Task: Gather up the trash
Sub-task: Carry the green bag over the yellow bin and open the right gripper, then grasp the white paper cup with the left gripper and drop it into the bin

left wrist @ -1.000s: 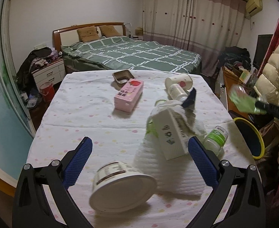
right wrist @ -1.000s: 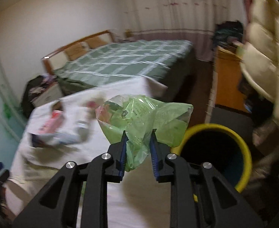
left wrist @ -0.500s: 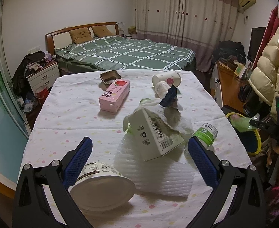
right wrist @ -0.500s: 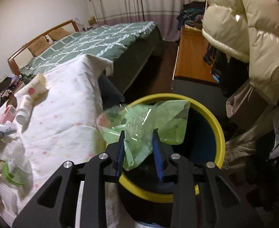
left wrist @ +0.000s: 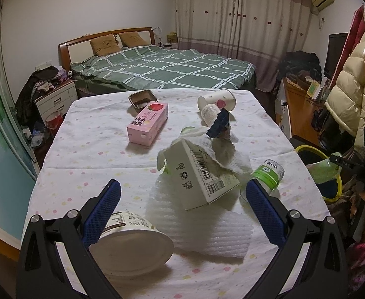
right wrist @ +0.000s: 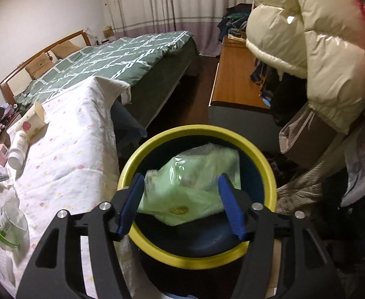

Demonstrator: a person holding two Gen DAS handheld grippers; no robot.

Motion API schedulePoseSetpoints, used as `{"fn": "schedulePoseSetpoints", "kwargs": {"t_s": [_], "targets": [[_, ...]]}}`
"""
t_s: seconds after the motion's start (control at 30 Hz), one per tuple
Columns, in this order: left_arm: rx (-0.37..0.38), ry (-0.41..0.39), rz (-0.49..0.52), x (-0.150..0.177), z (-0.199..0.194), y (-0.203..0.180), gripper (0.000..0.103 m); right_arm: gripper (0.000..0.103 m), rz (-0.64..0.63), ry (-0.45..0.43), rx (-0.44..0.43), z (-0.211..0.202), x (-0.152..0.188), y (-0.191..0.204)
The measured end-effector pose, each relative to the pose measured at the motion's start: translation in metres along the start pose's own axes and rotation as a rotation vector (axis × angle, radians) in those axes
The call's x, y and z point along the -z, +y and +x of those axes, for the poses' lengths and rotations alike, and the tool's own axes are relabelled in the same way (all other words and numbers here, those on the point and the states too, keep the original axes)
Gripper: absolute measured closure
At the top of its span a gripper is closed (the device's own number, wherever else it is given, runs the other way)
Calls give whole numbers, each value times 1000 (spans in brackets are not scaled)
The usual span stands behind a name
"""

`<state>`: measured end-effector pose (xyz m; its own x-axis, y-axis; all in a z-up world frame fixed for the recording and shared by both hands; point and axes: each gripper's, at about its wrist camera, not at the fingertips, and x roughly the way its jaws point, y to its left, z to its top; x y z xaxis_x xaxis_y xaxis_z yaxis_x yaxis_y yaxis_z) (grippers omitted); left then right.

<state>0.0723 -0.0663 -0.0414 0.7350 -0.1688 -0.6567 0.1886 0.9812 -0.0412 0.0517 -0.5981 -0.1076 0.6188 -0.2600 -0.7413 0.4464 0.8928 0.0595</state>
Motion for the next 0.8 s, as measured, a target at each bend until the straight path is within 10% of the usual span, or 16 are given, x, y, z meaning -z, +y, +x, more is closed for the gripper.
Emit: {"fn": "schedulePoseSetpoints", "kwargs": {"t_s": [0.8], "targets": [[-106,51,31,36,-9,44,4,39,-4,-15,-64,-14,1,15]]}}
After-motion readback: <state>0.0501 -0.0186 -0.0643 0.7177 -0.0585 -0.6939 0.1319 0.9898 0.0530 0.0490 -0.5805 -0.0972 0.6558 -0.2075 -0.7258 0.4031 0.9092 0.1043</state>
